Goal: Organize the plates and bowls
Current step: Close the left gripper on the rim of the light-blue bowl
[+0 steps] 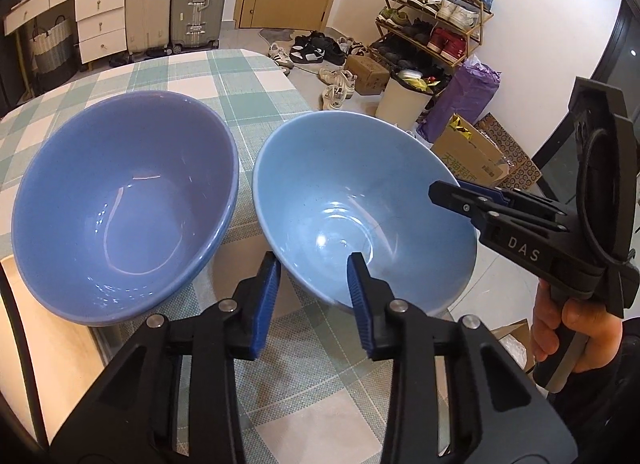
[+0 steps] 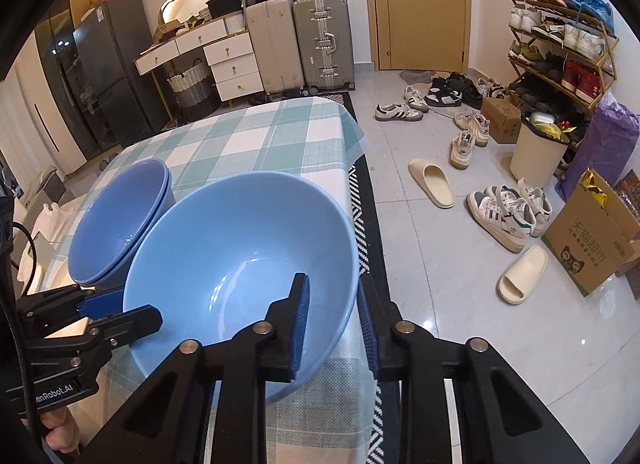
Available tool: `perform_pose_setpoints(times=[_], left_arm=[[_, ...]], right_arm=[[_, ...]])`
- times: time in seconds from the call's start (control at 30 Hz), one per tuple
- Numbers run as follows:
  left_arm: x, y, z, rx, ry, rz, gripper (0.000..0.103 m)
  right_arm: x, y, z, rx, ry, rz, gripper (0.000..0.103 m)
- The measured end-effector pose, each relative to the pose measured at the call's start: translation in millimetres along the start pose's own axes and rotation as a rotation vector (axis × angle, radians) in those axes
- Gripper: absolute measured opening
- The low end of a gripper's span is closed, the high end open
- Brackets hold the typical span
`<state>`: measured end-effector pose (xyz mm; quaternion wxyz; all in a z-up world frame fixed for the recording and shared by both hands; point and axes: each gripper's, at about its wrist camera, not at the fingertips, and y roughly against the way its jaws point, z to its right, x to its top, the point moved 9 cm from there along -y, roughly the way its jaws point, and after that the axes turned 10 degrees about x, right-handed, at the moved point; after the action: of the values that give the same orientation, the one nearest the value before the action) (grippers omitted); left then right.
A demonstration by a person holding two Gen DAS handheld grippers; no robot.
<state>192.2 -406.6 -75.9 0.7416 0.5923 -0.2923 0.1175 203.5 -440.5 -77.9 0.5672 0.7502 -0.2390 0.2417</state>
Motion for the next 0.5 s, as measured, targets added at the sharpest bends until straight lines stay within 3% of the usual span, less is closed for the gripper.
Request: perform_pose_setpoints(times=[0.5], left_arm=[[3.5,3.6,-6.7,0.014,-0.019,0.011,0.030]], right_arm=[[-1.7,3.0,-2.5,0.002,0.008,0.005,0.022]])
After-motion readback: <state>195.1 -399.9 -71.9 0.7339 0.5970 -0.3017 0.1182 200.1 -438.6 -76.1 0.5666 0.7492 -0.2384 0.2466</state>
